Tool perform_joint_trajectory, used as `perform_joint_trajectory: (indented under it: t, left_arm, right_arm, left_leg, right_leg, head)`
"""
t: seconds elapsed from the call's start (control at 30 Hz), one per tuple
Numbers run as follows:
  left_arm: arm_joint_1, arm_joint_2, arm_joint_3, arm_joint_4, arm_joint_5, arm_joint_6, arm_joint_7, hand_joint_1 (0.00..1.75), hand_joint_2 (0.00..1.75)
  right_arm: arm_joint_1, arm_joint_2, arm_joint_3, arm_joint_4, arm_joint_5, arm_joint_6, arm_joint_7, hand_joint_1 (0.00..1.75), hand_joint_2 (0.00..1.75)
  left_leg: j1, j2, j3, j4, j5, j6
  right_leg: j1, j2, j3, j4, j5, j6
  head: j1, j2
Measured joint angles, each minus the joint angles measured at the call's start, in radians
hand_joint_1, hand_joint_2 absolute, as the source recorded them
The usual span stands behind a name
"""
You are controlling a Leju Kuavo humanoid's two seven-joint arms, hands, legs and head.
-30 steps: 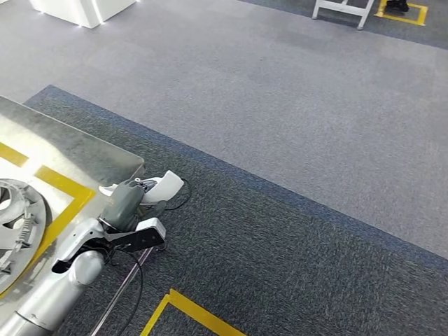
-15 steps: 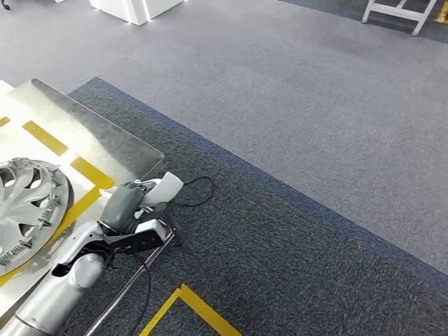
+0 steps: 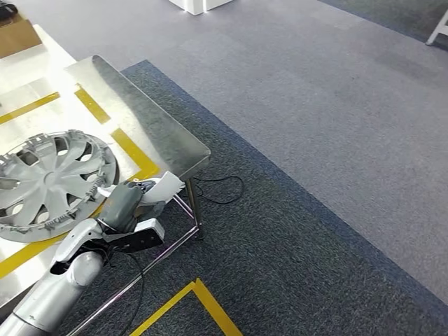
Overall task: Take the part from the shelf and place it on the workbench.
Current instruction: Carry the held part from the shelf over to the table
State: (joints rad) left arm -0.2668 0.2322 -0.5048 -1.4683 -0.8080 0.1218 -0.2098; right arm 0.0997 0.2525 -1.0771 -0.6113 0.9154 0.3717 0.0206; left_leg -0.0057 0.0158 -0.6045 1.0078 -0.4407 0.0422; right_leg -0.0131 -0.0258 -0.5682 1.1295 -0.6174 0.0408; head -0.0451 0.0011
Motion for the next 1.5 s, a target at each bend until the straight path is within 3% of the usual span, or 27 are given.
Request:
perform_joint_trajectory:
  t: [0.07,0.1,0.13,0.17,0.23,0.3,0.37,0.4,0.47,0.53,0.6,0.63,0.7,0.77,0.83,0.9,0.97,1.03,1.1,1.13,1.2,1.23,1.27,1.33,1.4,1.43,1.5]
  left_arm:
    - [0.002,-0.002,-0.002,0.0,0.0,-0.001,0.0,1.75,1.75]
    - [0.004,-0.002,-0.002,0.0,0.0,-0.001,0.0,1.75,1.75]
    - [0.006,-0.003,-0.003,0.0,0.0,-0.001,0.0,1.75,1.75]
    - [0.007,-0.004,-0.004,0.0,0.0,-0.001,0.0,1.75,1.75]
    - [0.005,-0.006,-0.004,0.0,0.0,-0.001,0.0,1.75,1.75]
    - [0.004,-0.006,-0.003,0.0,0.0,-0.001,0.0,1.75,1.75]
    - [0.004,-0.005,-0.003,0.0,0.0,-0.001,0.001,1.75,1.75]
    - [0.006,-0.005,-0.003,0.0,0.0,-0.001,0.001,1.75,1.75]
    - [0.004,-0.003,-0.002,0.0,0.0,-0.001,0.001,1.75,1.75]
    - [0.002,-0.003,-0.002,0.0,0.0,-0.001,0.001,1.75,1.75]
    - [0.004,-0.004,-0.002,0.0,0.0,-0.001,0.001,1.75,1.75]
    - [0.006,-0.004,-0.002,0.0,0.0,-0.001,0.001,1.75,1.75]
    - [0.007,-0.003,-0.002,0.0,0.0,-0.001,0.001,1.75,1.75]
    - [0.004,-0.004,-0.002,0.0,0.0,-0.001,0.001,1.75,1.75]
    - [0.001,-0.003,-0.002,0.0,0.0,0.0,0.0,1.75,1.75]
    - [0.001,-0.002,-0.001,0.0,0.0,0.0,0.0,1.75,1.75]
    - [-0.001,-0.002,-0.001,-0.002,0.0,0.001,0.0,1.75,1.75]
    - [-0.002,-0.004,-0.002,-0.003,0.0,0.001,0.0,1.75,1.75]
    - [-0.001,-0.005,-0.002,-0.002,-0.001,0.001,0.0,1.75,1.75]
    - [0.0,-0.005,-0.003,-0.002,-0.001,0.001,0.0,1.75,1.75]
    - [0.001,-0.006,-0.003,-0.002,-0.001,0.001,0.0,1.75,1.75]
    - [0.001,-0.006,-0.003,-0.002,-0.001,0.001,0.0,1.75,1.75]
    - [0.0,-0.006,-0.003,-0.002,-0.001,0.001,0.0,1.75,1.75]
    - [-0.001,-0.006,-0.003,-0.002,0.0,0.0,0.0,1.75,1.75]
    - [0.001,-0.005,-0.002,-0.002,0.0,0.0,0.0,1.75,1.75]
    - [0.002,-0.005,-0.002,-0.002,0.0,0.0,0.0,1.75,1.75]
    - [0.001,-0.004,-0.002,-0.002,0.0,0.0,0.0,1.75,1.75]
  right_arm:
    - [0.003,0.0,0.0,0.0,0.0,0.0,0.001,0.0,1.75]
    - [0.005,0.0,-0.001,0.0,0.001,0.0,0.002,0.0,1.75]
    - [0.006,0.0,-0.001,0.0,0.001,0.0,0.002,0.0,1.75]
    - [0.007,0.0,-0.001,0.0,0.001,0.0,0.002,0.0,1.75]
    - [0.007,-0.001,-0.001,0.001,0.001,0.0,0.002,0.0,1.75]
    - [0.008,0.0,-0.001,0.002,0.001,0.0,0.002,0.0,1.75]
    - [0.008,0.0,-0.001,0.002,0.001,0.0,0.002,0.0,1.75]
    - [0.007,0.0,-0.001,0.002,0.001,0.0,0.002,0.0,1.75]
    - [0.006,-0.001,-0.001,0.001,0.0,-0.001,0.001,0.0,1.75]
    - [0.008,-0.002,-0.001,0.0,0.0,0.0,0.0,0.0,1.75]
    - [0.009,-0.002,-0.001,0.001,0.0,0.0,0.0,0.0,1.75]
    - [0.008,-0.002,-0.001,0.001,0.0,0.0,0.0,0.0,1.75]
    - [0.006,-0.002,-0.001,0.001,0.0,0.0,0.0,0.0,1.75]
    - [0.006,-0.002,-0.001,0.001,0.0,0.0,0.0,0.0,1.75]
    - [0.006,-0.001,0.0,0.001,0.0,0.0,0.0,0.0,1.75]
    - [0.003,-0.001,0.0,0.001,0.0,0.0,0.0,0.0,1.75]
    - [0.0,-0.001,0.0,0.0,0.0,0.0,0.0,0.0,1.75]
    - [0.0,-0.002,0.0,0.0,0.0,0.0,0.0,0.0,1.75]
    - [0.004,-0.002,0.0,0.001,0.0,0.0,0.001,0.0,1.75]
    - [0.006,-0.002,0.0,0.001,0.001,0.0,0.002,0.0,1.75]
    - [0.007,-0.002,-0.001,0.001,0.001,0.0,0.002,0.0,1.75]
    - [0.007,-0.002,-0.001,0.001,0.001,-0.001,0.002,0.0,1.75]
    - [0.007,-0.002,-0.001,0.001,0.001,-0.001,0.002,0.0,1.75]
    - [0.008,-0.002,-0.001,0.001,0.001,-0.001,0.002,0.0,1.75]
    - [0.008,-0.001,-0.001,0.001,0.001,0.0,0.002,0.0,1.75]
    - [0.007,-0.001,-0.001,0.001,0.001,0.0,0.002,0.0,1.75]
    - [0.006,0.0,-0.001,0.0,0.0,0.0,0.001,0.0,1.75]
  left_leg:
    - [0.002,-0.025,0.0,0.0,0.0,0.002]
    - [0.003,-0.038,0.0,0.001,-0.001,0.001]
    - [0.005,-0.051,0.0,0.003,-0.001,0.0]
    - [0.008,-0.064,0.001,0.006,-0.003,-0.003]
    - [0.013,-0.089,-0.004,0.021,-0.01,-0.016]
    - [0.014,-0.112,-0.017,0.034,-0.013,-0.031]
    - [0.017,-0.135,-0.026,0.034,-0.006,-0.044]
    - [0.017,-0.134,-0.028,0.036,-0.007,-0.048]
    - [0.016,-0.094,-0.05,0.082,-0.033,-0.057]
    - [0.016,-0.043,-0.105,0.198,-0.089,-0.062]
    - [0.016,-0.029,-0.151,0.293,-0.118,-0.063]
    - [0.016,-0.027,-0.152,0.296,-0.108,-0.061]
    - [0.012,-0.012,-0.098,0.194,-0.047,-0.049]
    - [-0.002,0.031,-0.036,0.076,-0.011,-0.035]
    - [-0.014,0.049,-0.018,0.037,-0.015,-0.025]
    - [-0.012,0.027,-0.015,0.025,-0.012,-0.016]
    - [-0.005,0.007,-0.005,0.01,-0.005,-0.005]
    - [-0.001,-0.013,0.0,0.003,-0.003,0.001]
    - [-0.001,-0.036,0.0,0.004,-0.003,0.004]
    - [-0.001,-0.049,0.0,0.005,-0.004,0.004]
    - [0.001,-0.076,0.001,0.008,-0.005,0.001]
    - [0.001,-0.088,0.0,0.011,-0.007,-0.002]
    - [0.001,-0.099,-0.004,0.017,-0.009,-0.007]
    - [0.003,-0.122,-0.014,0.024,-0.008,-0.02]
    - [0.007,-0.143,-0.02,0.023,-0.003,-0.034]
    - [0.007,-0.134,-0.024,0.029,-0.006,-0.039]
    - [0.005,-0.084,-0.052,0.092,-0.042,-0.048]
  right_leg:
    - [-0.001,0.022,-0.072,0.128,-0.042,0.007]
    - [-0.002,0.024,-0.095,0.157,-0.039,0.01]
    - [-0.004,0.025,-0.1,0.148,-0.016,0.014]
    - [-0.007,0.03,-0.087,0.103,0.022,0.018]
    - [-0.019,0.077,-0.038,-0.022,0.087,0.026]
    - [-0.025,0.116,-0.008,-0.083,0.098,0.019]
    - [-0.023,0.102,-0.003,-0.086,0.095,0.0]
    - [-0.023,0.09,0.0,-0.089,0.096,-0.008]
    - [-0.023,0.063,0.007,-0.096,0.099,-0.024]
    - [-0.018,0.035,0.012,-0.098,0.097,-0.032]
    - [-0.013,0.007,0.014,-0.098,0.094,-0.036]
    - [-0.012,-0.007,0.015,-0.098,0.092,-0.036]
    - [-0.008,-0.032,0.021,-0.098,0.087,-0.035]
    - [-0.003,-0.054,0.027,-0.098,0.08,-0.028]
    - [0.001,-0.075,0.032,-0.102,0.076,-0.018]
    - [0.0,-0.088,0.04,-0.108,0.071,-0.008]
    - [-0.002,-0.049,0.029,-0.074,0.044,0.0]
    - [-0.003,0.005,-0.026,0.037,-0.011,0.003]
    - [-0.003,0.021,-0.09,0.148,-0.043,0.005]
    - [-0.003,0.024,-0.104,0.161,-0.032,0.005]
    - [-0.005,0.036,-0.079,0.078,0.038,0.006]
    - [-0.009,0.061,-0.052,0.013,0.071,0.006]
    - [-0.013,0.087,-0.026,-0.044,0.093,0.005]
    - [-0.015,0.117,-0.002,-0.094,0.1,-0.004]
    - [-0.014,0.095,0.004,-0.1,0.102,-0.017]
    - [-0.014,0.082,0.008,-0.103,0.103,-0.024]
    - [-0.014,0.055,0.017,-0.11,0.103,-0.035]
  head:
    - [0.001,0.0]
    - [0.001,0.0]
    - [0.001,0.0]
    - [0.001,0.0]
    - [0.006,0.0]
    - [0.01,0.0]
    - [0.011,0.0]
    - [0.011,0.0]
    - [0.004,0.0]
    - [-0.004,0.0]
    - [-0.005,0.0]
    - [-0.005,0.0]
    - [-0.005,0.0]
    - [-0.005,0.0]
    - [-0.005,0.0]
    - [-0.005,0.0]
    - [-0.002,0.0]
    - [0.001,0.0]
    - [0.003,0.0]
    - [0.003,0.0]
    - [0.003,0.0]
    - [0.003,0.0]
    - [0.002,0.0]
    - [0.002,0.0]
    - [0.002,0.0]
    - [0.001,0.0]
    - [-0.007,0.0]
